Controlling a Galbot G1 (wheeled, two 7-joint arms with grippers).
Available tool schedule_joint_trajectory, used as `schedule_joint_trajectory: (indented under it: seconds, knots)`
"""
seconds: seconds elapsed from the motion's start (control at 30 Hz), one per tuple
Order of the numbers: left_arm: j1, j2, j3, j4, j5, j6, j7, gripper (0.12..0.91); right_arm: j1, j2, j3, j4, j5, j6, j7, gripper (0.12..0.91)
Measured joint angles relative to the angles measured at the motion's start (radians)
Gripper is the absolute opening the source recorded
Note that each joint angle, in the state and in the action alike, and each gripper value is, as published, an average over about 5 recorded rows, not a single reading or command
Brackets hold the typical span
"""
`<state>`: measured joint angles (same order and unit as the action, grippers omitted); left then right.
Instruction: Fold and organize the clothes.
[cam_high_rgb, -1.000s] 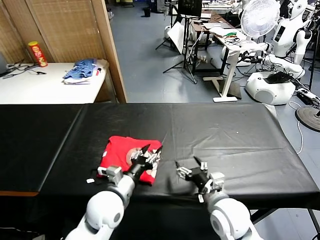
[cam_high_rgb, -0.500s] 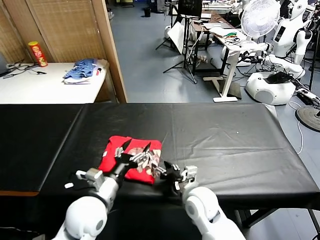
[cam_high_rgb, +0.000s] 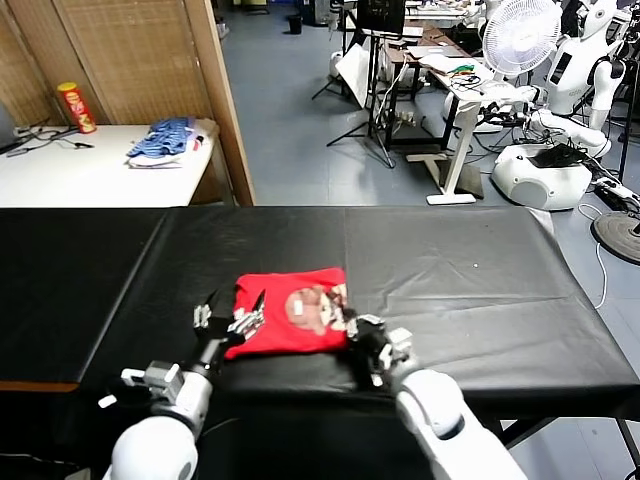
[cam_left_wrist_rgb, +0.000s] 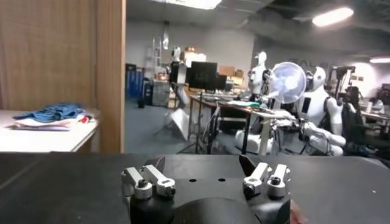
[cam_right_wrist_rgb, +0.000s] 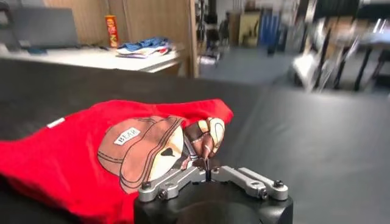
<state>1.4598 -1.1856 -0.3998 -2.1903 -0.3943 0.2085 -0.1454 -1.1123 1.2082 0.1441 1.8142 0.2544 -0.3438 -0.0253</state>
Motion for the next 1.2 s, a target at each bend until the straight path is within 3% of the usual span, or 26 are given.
schedule_joint_trajectory:
  seconds: [0.1, 0.2, 0.37, 0.47, 0.73, 0.87, 1.03, 1.2]
  knots:
    - [0.022, 0.012, -0.003, 0.019, 0.025, -0.043, 0.003, 0.798, -0.029, -0.066, 0.03, 0.035, -0.063, 0.065, -0.012, 0.211]
    - [0.047, 0.025, -0.011, 0.035, 0.041, -0.077, 0.014, 0.798, -0.071, -0.111, 0.058, 0.083, -0.079, 0.095, 0.011, 0.366]
    - [0.092, 0.043, -0.02, 0.031, 0.04, -0.065, -0.016, 0.798, -0.175, -0.134, 0.121, 0.185, -0.037, 0.11, 0.095, 0.649]
    - [0.127, 0.057, -0.034, 0.013, 0.036, -0.064, -0.03, 0.798, -0.271, -0.129, 0.176, 0.249, 0.003, 0.125, 0.156, 0.76]
    - [0.268, 0.083, -0.081, -0.021, 0.016, -0.07, -0.04, 0.798, -0.581, -0.084, 0.284, 0.398, 0.009, 0.195, 0.284, 0.798]
    - [0.339, 0.085, -0.107, -0.046, -0.002, -0.028, -0.054, 0.798, -0.726, -0.068, 0.3, 0.463, -0.017, 0.202, 0.33, 0.798]
    - [0.418, 0.081, -0.146, -0.096, -0.036, 0.04, -0.09, 0.798, -0.865, -0.064, 0.299, 0.536, -0.029, 0.156, 0.378, 0.798]
    - [0.483, 0.079, -0.183, -0.147, -0.054, 0.073, -0.09, 0.798, -0.938, -0.06, 0.292, 0.577, -0.023, 0.117, 0.402, 0.798]
